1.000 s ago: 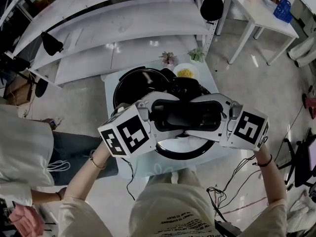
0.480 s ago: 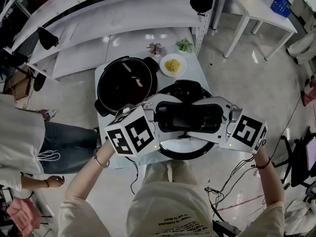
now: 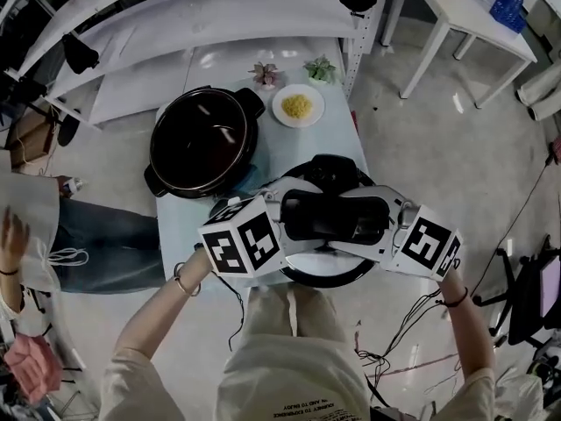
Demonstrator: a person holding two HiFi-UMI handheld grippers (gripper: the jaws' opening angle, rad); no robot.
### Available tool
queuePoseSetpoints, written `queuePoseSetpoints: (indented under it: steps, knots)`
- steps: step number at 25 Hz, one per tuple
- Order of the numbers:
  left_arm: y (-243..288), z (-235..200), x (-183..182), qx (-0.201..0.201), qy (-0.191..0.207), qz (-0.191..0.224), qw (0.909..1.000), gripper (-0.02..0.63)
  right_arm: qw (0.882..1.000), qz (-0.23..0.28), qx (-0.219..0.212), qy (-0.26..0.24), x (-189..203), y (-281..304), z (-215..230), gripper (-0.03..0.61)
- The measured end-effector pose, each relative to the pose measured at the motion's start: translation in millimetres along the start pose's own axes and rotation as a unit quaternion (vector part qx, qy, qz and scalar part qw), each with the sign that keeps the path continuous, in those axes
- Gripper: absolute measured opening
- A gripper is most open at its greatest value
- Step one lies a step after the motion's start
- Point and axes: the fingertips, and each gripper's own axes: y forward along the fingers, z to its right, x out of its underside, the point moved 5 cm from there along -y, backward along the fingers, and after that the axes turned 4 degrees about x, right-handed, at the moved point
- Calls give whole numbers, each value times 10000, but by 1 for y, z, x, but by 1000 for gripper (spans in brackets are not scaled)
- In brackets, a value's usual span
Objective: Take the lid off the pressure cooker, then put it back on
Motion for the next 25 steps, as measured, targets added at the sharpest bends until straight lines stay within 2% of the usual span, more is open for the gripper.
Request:
queuePoseSetpoints:
  steps: [15, 25]
  knots:
    - [65, -22, 61, 92, -330, -488, 9982, 293, 9998, -99, -114, 128, 79, 40, 27, 270]
    - [84, -30, 82, 49, -330, -643, 9974, 293, 9997, -221, -91, 41, 103, 56, 35, 270]
